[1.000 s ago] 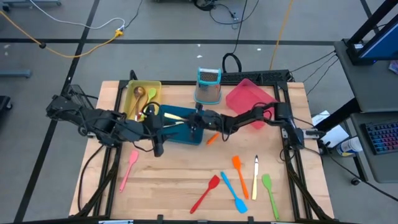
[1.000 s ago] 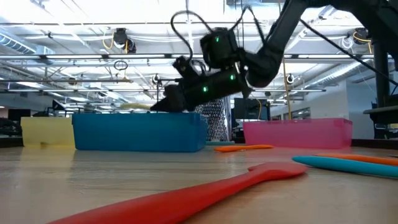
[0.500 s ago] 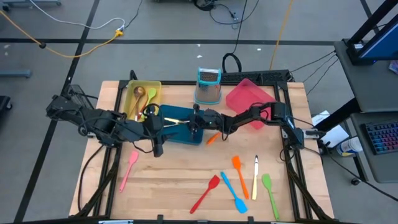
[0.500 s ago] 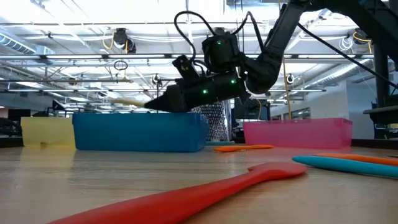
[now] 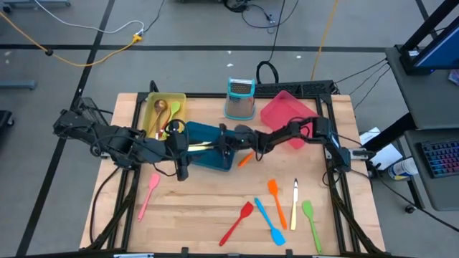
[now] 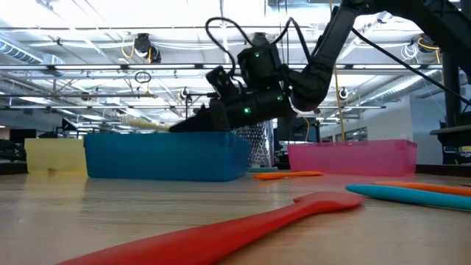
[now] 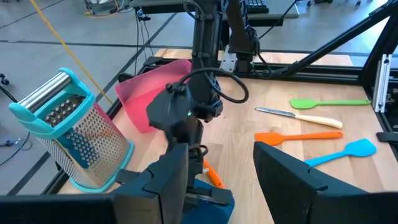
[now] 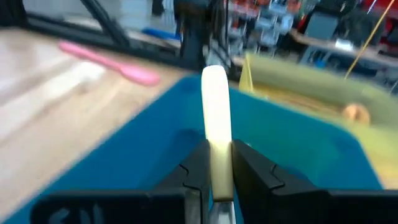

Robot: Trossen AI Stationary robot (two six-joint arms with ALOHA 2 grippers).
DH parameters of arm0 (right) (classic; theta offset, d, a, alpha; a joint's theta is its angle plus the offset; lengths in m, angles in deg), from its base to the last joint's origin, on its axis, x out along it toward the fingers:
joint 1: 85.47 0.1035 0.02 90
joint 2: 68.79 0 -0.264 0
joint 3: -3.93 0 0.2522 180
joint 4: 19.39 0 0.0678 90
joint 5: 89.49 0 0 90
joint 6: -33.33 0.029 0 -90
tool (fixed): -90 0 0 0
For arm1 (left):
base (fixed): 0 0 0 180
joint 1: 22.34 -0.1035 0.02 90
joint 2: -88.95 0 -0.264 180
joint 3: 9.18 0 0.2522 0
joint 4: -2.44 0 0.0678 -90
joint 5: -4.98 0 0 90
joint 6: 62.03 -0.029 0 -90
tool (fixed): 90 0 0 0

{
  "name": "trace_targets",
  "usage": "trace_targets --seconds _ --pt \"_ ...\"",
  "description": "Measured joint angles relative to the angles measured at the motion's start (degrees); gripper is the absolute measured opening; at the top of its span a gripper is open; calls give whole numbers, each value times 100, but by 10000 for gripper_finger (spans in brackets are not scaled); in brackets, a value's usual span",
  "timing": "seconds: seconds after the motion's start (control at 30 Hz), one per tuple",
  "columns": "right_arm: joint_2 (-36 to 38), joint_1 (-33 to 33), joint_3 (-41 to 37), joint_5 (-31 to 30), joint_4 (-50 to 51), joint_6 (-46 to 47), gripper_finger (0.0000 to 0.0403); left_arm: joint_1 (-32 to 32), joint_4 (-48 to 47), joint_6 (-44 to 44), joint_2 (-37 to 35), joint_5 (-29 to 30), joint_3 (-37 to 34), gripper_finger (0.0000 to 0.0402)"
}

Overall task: Pick & Place Kitchen Items
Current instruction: Put the top yellow table knife into the blue bin, then put the yellow table knife into the blue bin

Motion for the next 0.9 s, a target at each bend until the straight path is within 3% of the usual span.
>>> trace_targets --seconds 0.3,0.7,0.9 --pt "2 -208 0 -6 908 -130 70 0 0 37 0 0 0 188" --pt "33 -172 2 3 520 -69 126 0 -2 33 0 0 0 188" --pt "610 150 -2 9 761 -10 126 0 -79 -2 0 2 0 188"
